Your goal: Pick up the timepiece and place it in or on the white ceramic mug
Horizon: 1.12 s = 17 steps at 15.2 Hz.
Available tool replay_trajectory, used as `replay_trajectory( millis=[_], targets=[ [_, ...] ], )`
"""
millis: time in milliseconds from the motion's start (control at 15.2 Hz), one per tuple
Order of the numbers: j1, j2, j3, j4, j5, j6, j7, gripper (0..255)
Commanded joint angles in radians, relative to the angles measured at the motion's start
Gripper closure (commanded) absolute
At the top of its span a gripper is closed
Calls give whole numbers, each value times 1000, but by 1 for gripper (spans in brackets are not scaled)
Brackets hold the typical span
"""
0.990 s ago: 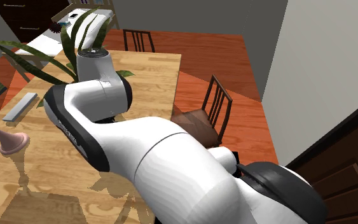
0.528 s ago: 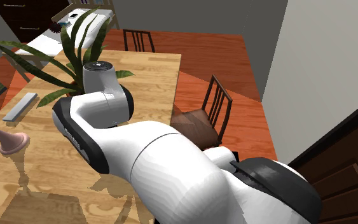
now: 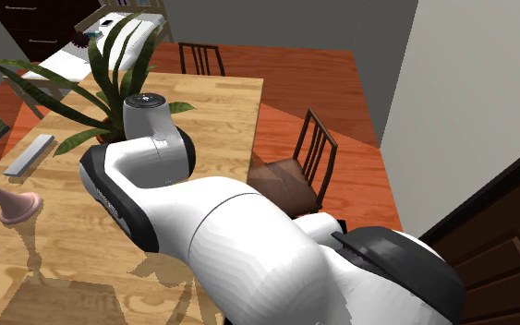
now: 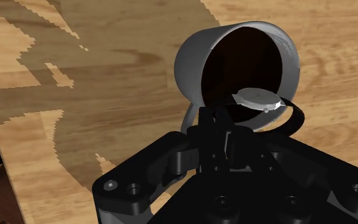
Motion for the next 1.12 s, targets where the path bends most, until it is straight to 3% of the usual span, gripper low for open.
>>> replay_trajectory(
  millis=[0,330,594,1056],
  targets=[
    [0,0,0,0,0,0,0,0],
    [0,0,0,0,0,0,0,0],
    [-12,-49,-83,78,-68,-136,15,0],
    [-12,-49,-83,78,-68,-136,15,0]
  ],
)
